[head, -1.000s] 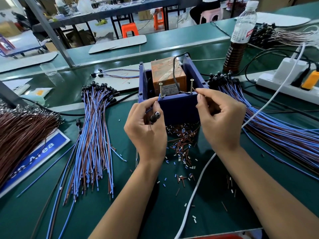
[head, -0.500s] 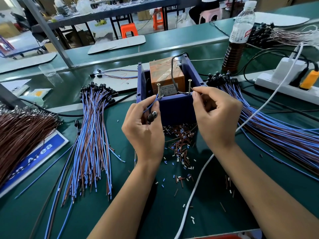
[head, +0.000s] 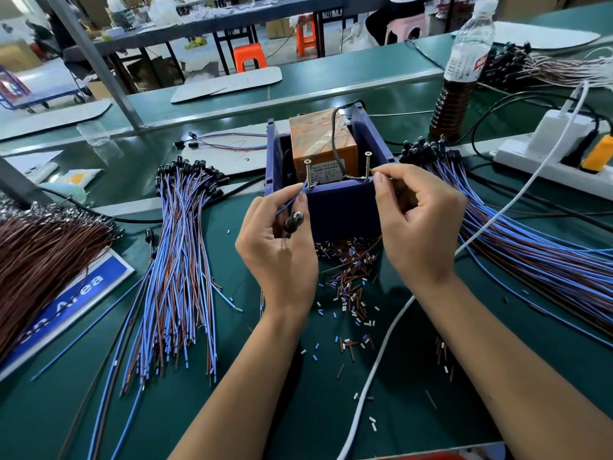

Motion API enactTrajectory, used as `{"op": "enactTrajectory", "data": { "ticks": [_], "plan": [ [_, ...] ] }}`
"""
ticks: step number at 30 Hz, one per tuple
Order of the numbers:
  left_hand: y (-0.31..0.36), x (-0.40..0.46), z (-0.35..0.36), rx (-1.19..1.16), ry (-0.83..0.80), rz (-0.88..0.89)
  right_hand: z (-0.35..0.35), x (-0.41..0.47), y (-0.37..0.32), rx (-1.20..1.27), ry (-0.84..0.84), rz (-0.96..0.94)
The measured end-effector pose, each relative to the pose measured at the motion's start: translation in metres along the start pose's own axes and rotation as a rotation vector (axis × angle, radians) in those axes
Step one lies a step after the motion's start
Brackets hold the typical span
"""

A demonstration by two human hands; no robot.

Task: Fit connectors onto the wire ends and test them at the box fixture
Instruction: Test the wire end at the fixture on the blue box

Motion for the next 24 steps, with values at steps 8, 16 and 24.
{"op": "enactTrajectory", "data": {
  "ticks": [8, 16, 24],
  "plan": [
    [-0.0006, 0.0005, -0.0001, -0.001, -0.004, -0.001, 0.0008, 0.0003, 0.0001, 0.004, -0.008, 0.005],
    [-0.0021, 0.0019, -0.0014, 0.005, 0.047, -0.029, 0.0019, -0.0001, 0.0032, 0.014, -0.006, 0.032],
    [-0.0006, 0.0022, 0.0025, -0.006, 0.026, -0.024, 0.0022, -0.0007, 0.0027, 0.010, -0.010, 0.029]
  ]
}}
Point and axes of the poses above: each hand's wrist, its own x-axis towards the middle knuckle, its own z-axis out of the palm, y = z × x, the point moved 10 cm from there along x, towards the middle knuckle, and after that the axes turned 4 degrees about -z, right-handed, at the moved point
